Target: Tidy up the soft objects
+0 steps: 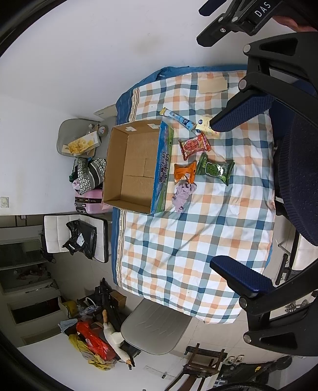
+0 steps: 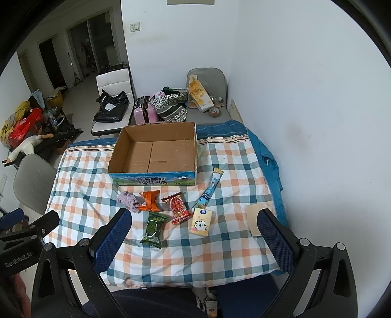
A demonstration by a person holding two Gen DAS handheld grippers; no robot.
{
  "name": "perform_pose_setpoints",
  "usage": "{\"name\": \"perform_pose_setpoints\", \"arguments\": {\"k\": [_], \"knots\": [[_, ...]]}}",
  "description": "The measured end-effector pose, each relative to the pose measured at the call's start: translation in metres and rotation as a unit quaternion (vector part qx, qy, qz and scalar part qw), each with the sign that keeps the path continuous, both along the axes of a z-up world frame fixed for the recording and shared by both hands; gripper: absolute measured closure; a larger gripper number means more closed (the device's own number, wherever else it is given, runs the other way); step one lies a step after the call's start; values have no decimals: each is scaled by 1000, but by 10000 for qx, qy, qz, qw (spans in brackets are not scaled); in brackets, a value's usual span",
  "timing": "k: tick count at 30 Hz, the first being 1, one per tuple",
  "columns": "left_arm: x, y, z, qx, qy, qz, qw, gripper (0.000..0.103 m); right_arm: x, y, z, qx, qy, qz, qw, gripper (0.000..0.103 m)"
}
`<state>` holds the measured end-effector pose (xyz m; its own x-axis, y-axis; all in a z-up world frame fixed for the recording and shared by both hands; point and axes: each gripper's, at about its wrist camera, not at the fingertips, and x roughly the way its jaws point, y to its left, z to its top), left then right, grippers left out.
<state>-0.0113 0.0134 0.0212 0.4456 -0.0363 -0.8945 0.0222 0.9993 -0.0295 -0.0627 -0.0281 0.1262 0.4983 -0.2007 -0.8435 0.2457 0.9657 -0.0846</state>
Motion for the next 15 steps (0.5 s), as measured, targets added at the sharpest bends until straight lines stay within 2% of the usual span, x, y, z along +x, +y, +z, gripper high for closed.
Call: {"name": "perform_pose_setpoints", "arguments": {"k": [3, 6, 12, 15], "knots": [[0, 1, -2, 16, -13, 7, 10000, 0, 4, -2, -4, 70, 39, -27, 10000, 0], [6, 1, -13, -27, 31, 36, 10000, 0, 9, -8, -22, 154, 149, -108, 9997, 0], [42, -9, -79, -182, 561, 2, 9983, 0, 41, -35, -93, 435, 647, -306, 9965, 0], [71, -24, -128, -165, 946, -164, 9952, 0, 59, -53, -142, 525, 989, -427, 9928, 0]]}}
